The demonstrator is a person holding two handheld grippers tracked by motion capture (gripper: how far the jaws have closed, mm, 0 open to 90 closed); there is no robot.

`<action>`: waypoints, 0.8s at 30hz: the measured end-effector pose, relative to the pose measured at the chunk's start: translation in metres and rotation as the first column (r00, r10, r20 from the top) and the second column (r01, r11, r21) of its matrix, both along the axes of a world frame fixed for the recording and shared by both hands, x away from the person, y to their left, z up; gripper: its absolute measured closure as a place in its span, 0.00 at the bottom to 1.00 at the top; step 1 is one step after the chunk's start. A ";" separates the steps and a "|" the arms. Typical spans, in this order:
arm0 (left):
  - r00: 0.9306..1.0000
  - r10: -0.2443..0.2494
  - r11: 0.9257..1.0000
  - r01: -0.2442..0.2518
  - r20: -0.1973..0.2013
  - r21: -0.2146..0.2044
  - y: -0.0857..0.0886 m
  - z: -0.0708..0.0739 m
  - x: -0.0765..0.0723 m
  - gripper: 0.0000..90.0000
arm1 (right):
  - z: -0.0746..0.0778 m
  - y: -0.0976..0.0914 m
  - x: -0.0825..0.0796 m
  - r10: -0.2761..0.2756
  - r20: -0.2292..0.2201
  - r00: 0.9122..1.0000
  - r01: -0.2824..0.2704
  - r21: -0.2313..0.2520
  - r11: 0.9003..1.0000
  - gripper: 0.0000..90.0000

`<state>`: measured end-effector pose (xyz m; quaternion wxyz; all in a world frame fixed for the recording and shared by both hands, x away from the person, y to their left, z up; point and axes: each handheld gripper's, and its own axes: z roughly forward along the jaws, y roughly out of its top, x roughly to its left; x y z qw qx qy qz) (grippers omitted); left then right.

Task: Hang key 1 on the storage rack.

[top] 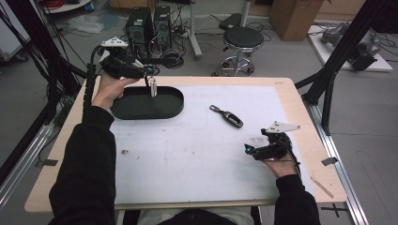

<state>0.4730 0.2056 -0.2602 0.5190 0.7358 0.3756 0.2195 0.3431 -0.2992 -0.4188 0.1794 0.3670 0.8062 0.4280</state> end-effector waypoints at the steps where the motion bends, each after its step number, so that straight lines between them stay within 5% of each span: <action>1: 1.000 0.000 1.000 0.000 0.004 0.001 0.000 -0.001 -0.002 0.08 | 0.000 0.000 0.000 0.001 -0.002 1.000 -0.001 -0.001 1.000 0.02; 24: 1.000 -0.012 1.000 0.012 -0.002 0.029 0.008 -0.031 -0.047 0.08 | -0.001 0.000 0.001 0.003 -0.018 1.000 -0.003 0.013 1.000 0.02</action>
